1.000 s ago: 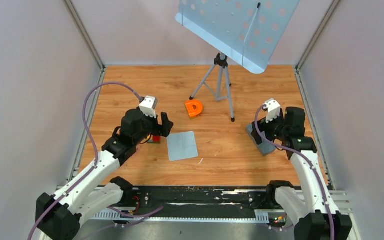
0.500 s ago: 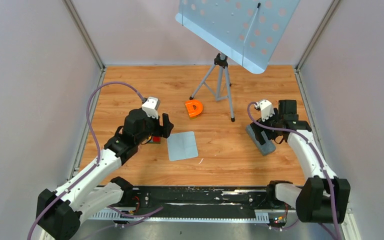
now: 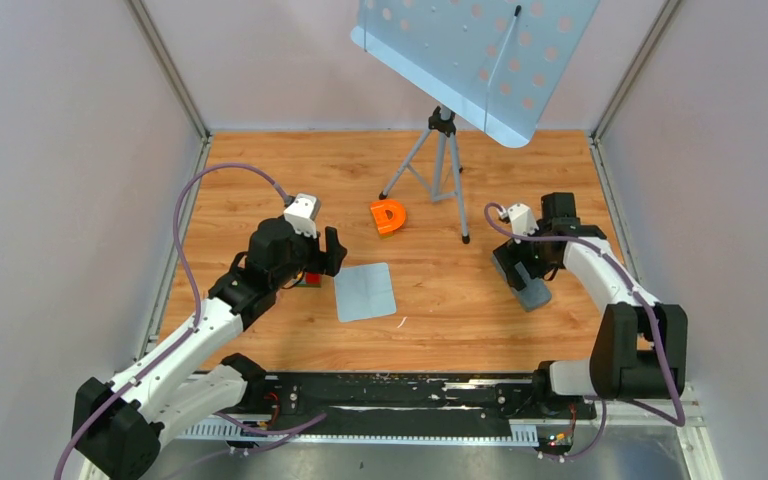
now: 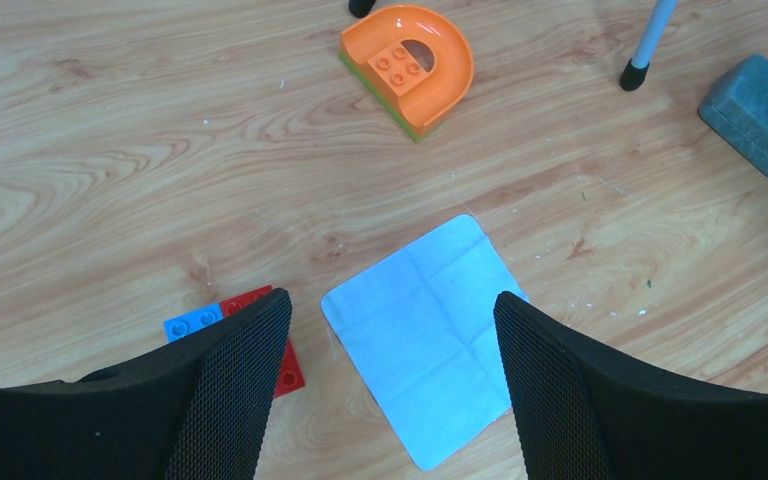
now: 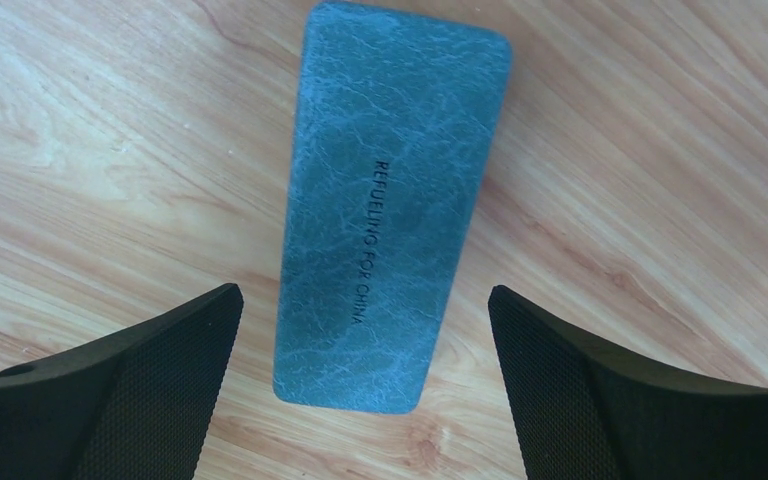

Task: Organize the sunglasses
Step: Adjust the sunglasses case at the center of the board.

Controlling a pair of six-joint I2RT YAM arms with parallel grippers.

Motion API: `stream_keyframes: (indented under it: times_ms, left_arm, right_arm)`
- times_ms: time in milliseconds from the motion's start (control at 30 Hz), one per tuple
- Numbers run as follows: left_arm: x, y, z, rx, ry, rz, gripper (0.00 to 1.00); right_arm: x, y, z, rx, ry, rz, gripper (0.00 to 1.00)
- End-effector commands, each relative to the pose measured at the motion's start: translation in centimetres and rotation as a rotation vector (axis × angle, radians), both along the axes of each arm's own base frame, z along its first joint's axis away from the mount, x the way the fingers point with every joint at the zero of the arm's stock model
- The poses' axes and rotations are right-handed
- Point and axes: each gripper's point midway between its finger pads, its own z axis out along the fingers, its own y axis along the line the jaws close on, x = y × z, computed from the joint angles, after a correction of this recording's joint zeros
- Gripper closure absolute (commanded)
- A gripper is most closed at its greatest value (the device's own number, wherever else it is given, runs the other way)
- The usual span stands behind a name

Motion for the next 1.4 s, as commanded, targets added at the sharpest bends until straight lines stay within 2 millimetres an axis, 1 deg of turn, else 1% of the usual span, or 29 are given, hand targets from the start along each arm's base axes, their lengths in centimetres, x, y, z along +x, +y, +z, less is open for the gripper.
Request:
stream_keyframes:
  times_ms: [0,100,367,633,867,1067,1200,1233,1300,1367]
  left_arm:
    - [0.0,-0.1,0.2,0.007,-0.011,-0.003,0.22]
    - [-0.1,-0.1,0.2,0.008,-0.011,-0.001,0.22]
    - [-0.1,-0.2,0.1,0.01,-0.01,-0.006,0.22]
    - [-0.1,-0.1,0.0,0.016,-0.011,-0.008,0.22]
    - [-0.2,-0.1,0.0,0.02,-0.012,-0.008,0.22]
    - [-0.2,-0.2,0.0,0.021,-0.012,-0.011,0.22]
    - [-0.2,-0.2,-0.1,0.025,-0.01,-0.012,0.22]
    - [-0.2,-0.2,-0.1,0.024,-0.01,-0.012,0.22]
    - [-0.2,-0.2,-0.1,0.025,-0.012,-0.013,0.22]
    - [-0.2,-0.2,-0.1,0.024,-0.011,-0.012,0.22]
  right_arm:
    - [0.0,0.8,-0.2,-0.001,0.03,0.023,0.03]
    - [-0.2,1.1,-0.8,0.006,0.051,0.027,0.03]
    - [0.0,0.9,-1.8,-0.005,0.087,0.02,0.04]
    - [0.2,0.9,-2.3,-0.003,0.109,0.013,0.15]
    - [0.1,0.7,-2.8,-0.012,0.127,0.005,0.16]
    - [0.2,0.6,-2.9,-0.023,0.128,-0.005,0.23]
    - [0.2,0.6,-3.2,-0.02,0.14,-0.007,0.3]
    - [0.2,0.6,-3.3,-0.019,0.143,-0.006,0.35]
    - [0.0,0.7,-3.2,-0.016,0.149,-0.002,0.49]
    - [-0.2,0.9,-2.3,-0.003,0.14,0.003,0.59]
